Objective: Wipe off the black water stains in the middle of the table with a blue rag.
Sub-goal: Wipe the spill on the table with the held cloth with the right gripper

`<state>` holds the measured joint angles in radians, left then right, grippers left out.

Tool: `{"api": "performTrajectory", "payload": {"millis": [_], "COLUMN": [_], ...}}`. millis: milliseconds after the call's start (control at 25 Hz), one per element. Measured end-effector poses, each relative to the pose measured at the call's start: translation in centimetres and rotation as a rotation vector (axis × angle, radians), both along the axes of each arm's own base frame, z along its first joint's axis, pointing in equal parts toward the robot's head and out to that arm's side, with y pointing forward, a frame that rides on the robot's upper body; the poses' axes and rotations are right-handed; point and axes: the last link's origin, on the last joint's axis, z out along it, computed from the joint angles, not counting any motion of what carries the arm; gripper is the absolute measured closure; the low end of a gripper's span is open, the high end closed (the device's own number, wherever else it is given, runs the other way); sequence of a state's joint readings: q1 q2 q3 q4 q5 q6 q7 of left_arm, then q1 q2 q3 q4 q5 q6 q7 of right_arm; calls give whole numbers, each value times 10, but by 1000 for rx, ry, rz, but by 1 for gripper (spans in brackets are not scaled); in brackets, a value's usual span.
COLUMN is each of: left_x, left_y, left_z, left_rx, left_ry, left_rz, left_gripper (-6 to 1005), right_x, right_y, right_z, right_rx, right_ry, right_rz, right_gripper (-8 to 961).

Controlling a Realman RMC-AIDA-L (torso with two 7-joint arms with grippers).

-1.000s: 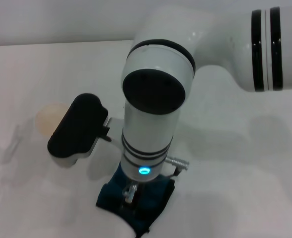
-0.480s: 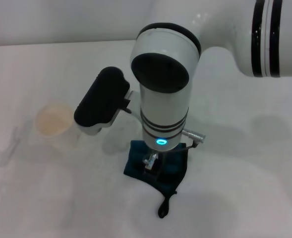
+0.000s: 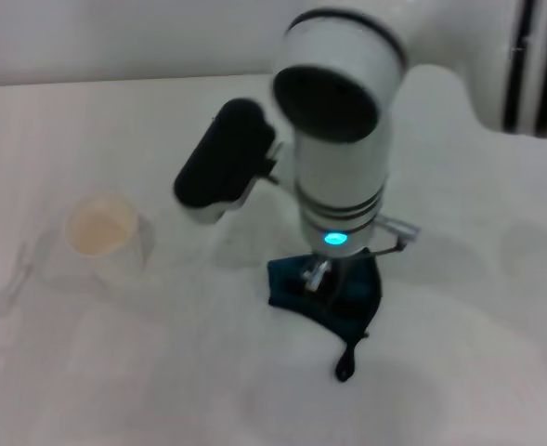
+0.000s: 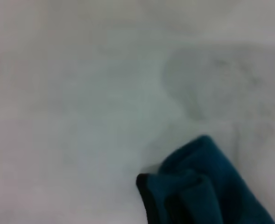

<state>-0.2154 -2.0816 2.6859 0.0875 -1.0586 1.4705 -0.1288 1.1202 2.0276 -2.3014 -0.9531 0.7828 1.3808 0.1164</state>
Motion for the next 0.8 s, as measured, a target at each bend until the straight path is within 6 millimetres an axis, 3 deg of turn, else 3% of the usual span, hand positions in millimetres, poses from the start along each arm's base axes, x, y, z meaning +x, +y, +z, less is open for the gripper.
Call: {"api": "performTrajectory", "payload": {"millis": [280,560,800], "left_x": [-1,-1,0], "left_y": [2,5,7], "left_z": [3,6,6], "left_rx": [14,19,20], "left_ry": [-5,-4,-2], "left_rz": [6,1,-5], "left_gripper": [119,120,120], "right_x": [33,72,83], "right_y": [6,-5,-3], "right_z": [46,59,87], "right_rx": [81,51,129], "right_ry": [-14,-37,9], "right_rz": [-78,-166,-197], "right_gripper": [895,895,894]}}
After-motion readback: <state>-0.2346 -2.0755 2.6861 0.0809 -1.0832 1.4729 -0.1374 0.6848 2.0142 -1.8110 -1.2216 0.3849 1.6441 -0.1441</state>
